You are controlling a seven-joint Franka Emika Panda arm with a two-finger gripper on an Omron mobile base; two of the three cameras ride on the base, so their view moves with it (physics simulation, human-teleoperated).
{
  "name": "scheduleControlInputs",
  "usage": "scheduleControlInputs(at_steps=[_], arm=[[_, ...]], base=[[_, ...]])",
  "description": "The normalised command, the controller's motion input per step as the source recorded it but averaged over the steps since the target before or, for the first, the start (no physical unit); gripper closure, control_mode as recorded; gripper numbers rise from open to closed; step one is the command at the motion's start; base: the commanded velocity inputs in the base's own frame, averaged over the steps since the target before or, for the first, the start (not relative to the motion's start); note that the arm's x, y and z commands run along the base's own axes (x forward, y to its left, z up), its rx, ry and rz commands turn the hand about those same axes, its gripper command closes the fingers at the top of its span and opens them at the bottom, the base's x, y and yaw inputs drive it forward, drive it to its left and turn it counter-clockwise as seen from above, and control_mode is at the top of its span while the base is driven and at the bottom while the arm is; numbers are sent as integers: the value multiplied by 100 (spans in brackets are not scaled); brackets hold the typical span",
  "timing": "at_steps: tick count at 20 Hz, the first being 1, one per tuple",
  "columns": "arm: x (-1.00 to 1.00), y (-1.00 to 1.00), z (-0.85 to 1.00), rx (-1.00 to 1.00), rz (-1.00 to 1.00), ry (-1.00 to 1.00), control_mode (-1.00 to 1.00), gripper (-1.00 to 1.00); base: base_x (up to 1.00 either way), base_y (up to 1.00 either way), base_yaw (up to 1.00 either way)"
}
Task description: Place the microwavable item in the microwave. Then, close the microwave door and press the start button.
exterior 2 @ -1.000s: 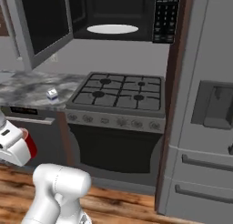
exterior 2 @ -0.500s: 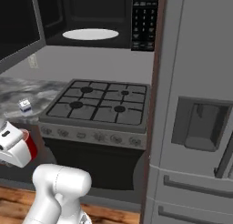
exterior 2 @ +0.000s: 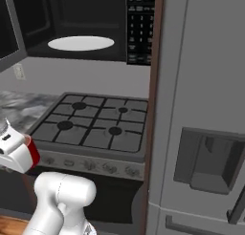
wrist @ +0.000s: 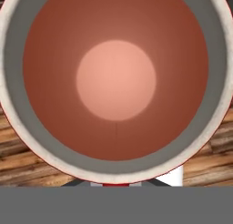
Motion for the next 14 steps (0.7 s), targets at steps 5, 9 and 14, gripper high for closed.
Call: scheduleControlInputs(at_steps=[5, 9, 14], arm=[[0, 0, 0, 0, 0, 0, 100, 100], [0, 0, 0, 0, 0, 0, 100, 100], [0, 0, 0, 0, 0, 0, 100, 100]], base=[[43, -7, 3], [32, 0, 9], [37, 0, 15]])
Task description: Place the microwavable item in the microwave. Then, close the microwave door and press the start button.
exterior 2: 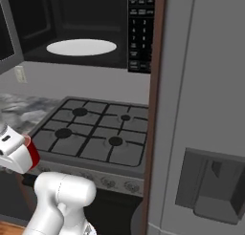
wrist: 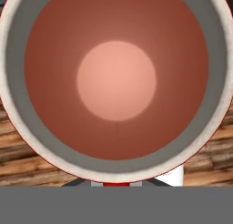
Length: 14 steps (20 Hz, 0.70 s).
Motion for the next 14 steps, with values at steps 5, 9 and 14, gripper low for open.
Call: scheduleControlInputs(at_steps=[5, 9, 14], arm=[[0, 0, 0, 0, 0, 0, 100, 100], [0, 0, 0, 0, 0, 0, 100, 100], [0, 0, 0, 0, 0, 0, 100, 100]], base=[[28, -1, 11], [11, -3, 7], [0, -1, 4]])
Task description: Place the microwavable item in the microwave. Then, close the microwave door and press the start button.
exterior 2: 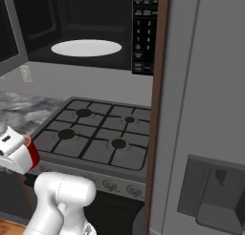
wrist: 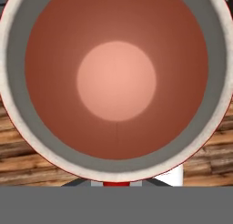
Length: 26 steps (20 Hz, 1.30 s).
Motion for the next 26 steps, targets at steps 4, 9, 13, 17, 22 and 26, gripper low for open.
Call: scheduleControlInputs(at_steps=[4, 9, 13, 17, 22, 26], arm=[[0, 0, 0, 0, 0, 0, 100, 100], [0, 0, 0, 0, 0, 0, 100, 100], [6, -3, 11, 0, 0, 0, -100, 100], [25, -24, 90, 0, 0, -8, -100, 100], [33, -24, 100, -1, 0, -14, -100, 100], [41, -10, 94, -1, 0, -6, -100, 100]], base=[[2, 0, 0], [11, 0, 0], [11, -5, 0], [0, 0, 0], [0, 0, 0], [0, 0, 0]])
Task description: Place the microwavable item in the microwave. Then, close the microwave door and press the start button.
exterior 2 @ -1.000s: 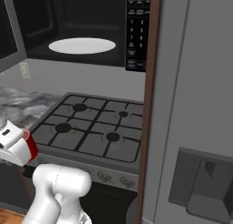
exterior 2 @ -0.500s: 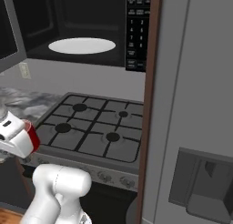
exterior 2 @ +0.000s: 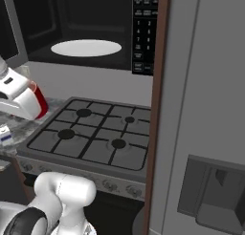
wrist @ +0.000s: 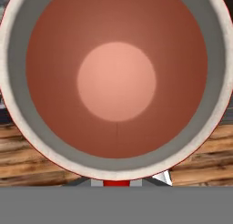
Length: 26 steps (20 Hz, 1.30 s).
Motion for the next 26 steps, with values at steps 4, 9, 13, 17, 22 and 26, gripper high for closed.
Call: scheduleControlInputs(at_steps=[4, 9, 13, 17, 22, 26], arm=[[58, -2, 36, 0, 0, 0, -100, 100], [83, 0, 0, 0, 0, 0, -100, 100], [79, 0, -2, 0, 0, -9, -100, 100], [20, -14, 6, 0, 0, -29, -100, 100], [25, -5, 9, 0, 0, -30, -100, 100], [47, 0, 1, 0, 0, -11, -100, 100]], base=[[0, 0, 0], [0, 0, 0], [0, 0, 0], [0, 0, 0], [0, 0, 0], [0, 0, 0]])
